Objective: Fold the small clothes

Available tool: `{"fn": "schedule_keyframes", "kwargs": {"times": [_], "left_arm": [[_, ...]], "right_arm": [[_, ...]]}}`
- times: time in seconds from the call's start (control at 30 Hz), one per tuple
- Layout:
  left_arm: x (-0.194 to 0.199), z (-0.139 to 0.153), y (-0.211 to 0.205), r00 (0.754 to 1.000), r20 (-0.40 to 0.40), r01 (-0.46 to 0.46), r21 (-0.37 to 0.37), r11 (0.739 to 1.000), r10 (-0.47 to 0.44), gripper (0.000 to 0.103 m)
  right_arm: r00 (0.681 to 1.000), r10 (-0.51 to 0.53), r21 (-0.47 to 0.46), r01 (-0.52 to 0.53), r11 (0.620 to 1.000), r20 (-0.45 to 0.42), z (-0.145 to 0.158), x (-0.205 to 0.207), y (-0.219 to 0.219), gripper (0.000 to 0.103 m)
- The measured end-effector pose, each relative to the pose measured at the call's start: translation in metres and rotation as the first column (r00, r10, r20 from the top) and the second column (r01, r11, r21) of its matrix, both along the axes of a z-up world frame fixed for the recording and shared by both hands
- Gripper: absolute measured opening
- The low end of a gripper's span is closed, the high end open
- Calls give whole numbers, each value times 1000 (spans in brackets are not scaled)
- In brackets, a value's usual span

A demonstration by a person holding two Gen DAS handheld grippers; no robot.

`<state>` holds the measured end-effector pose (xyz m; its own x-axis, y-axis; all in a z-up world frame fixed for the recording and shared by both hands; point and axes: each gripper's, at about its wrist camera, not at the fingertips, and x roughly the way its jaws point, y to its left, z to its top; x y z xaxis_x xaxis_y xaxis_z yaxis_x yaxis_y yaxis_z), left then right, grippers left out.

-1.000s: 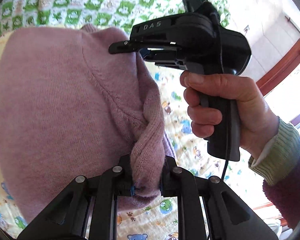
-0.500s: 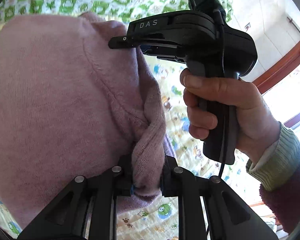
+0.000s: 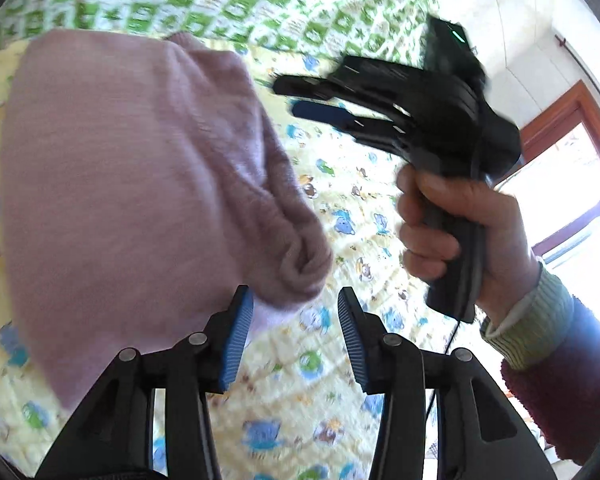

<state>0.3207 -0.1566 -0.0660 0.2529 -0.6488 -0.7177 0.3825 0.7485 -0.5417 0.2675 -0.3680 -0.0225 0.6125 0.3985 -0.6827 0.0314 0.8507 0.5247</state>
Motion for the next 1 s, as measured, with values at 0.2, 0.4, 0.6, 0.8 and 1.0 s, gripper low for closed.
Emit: {"fn": "schedule_keyframes", "kwargs": {"times": [0.2,0.4,0.6,0.8,1.0], "left_arm": [[-12,11,38,993,1,-116,23,993,116,45],[-11,2,91,965,-40,-259,49,965,261,52],[29,-31,102,945,-114,-301,62,952,306,57],[43,-42,96,941,-127,-305,87,948,315,64],[43,-37,94,947,-120,-290,88,953,299,64]], "right_arm": [[995,99,45,-99,994,9,3,-38,33,39],[990,106,-85,-114,990,-93,-24,-45,55,39],[985,113,-97,-126,987,-132,-41,-50,53,39],[982,139,-31,-144,989,-129,-45,-42,61,37],[995,88,81,-85,993,-37,-19,-55,38,11]]}}
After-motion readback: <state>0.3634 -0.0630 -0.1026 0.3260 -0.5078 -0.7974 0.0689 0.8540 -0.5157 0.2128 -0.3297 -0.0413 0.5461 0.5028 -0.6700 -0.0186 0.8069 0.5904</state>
